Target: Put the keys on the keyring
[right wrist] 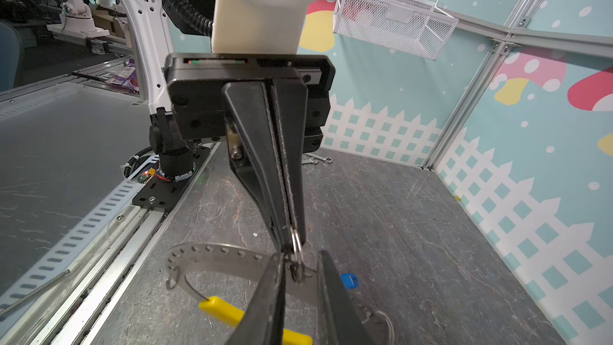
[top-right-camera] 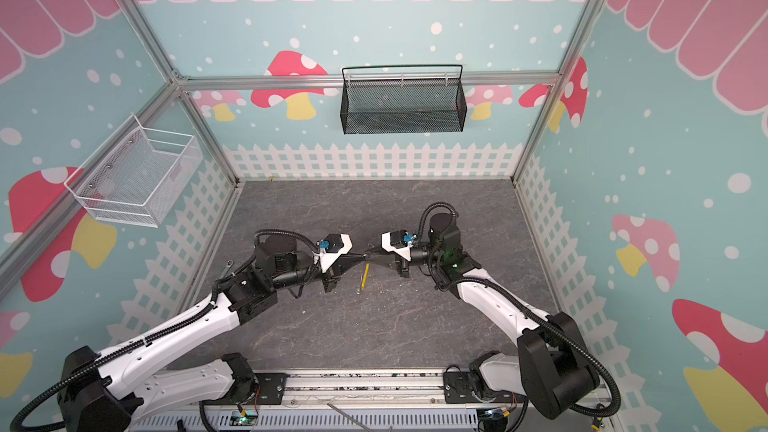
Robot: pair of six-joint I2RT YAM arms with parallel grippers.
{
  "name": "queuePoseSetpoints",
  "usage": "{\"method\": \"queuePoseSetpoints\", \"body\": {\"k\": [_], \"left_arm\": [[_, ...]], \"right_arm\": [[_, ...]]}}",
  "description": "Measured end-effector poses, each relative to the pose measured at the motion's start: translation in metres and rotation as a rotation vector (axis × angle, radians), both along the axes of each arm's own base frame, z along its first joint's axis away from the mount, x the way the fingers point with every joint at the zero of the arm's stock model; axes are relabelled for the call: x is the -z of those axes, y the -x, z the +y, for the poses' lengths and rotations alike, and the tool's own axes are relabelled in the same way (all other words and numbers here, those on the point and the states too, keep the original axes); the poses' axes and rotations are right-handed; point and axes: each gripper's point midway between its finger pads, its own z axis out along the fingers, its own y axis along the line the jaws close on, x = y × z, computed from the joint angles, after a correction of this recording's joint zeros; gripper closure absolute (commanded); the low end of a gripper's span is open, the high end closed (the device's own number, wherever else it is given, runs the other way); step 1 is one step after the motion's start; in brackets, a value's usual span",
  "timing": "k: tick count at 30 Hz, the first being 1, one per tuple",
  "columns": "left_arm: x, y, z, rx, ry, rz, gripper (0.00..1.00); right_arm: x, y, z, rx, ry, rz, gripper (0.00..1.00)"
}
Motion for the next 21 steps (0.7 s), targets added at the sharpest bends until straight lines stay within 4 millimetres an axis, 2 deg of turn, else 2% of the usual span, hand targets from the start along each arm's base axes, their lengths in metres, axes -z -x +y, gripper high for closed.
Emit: {"method": "queuePoseSetpoints", "body": {"k": [6,9,12,18,21], "left_arm": [[-0.0034,0.0021,-0.0001,0.009,0.009,-0.006,1.0],[-0.0049,0.0025,0.0003,0.009,0.012,-0.01,1.0],[-0.006,0.0016,0.0013,0.006,0.015,-0.012,1.0],[-0.0067,0.0016,0.001,0.007,0.019,-0.015,1.0],[-0.0072,0.0016,0.0016,0.004,0.031,-0.025,0.93]], "right_arm": [[0.002,0.0013,0.0005,-0.014,0.001,0.012,0.87],[0.0028,0.0028,0.0007,-0.025,0.001,0.019,0.97],[0.0031,0.0053,0.0008,-0.041,0.0,0.03,1.0],[0.0022,0.0063,0.0009,-0.048,-0.004,0.027,1.0],[0.001,0.0061,0.001,-0.048,-0.007,0.026,1.0]]}}
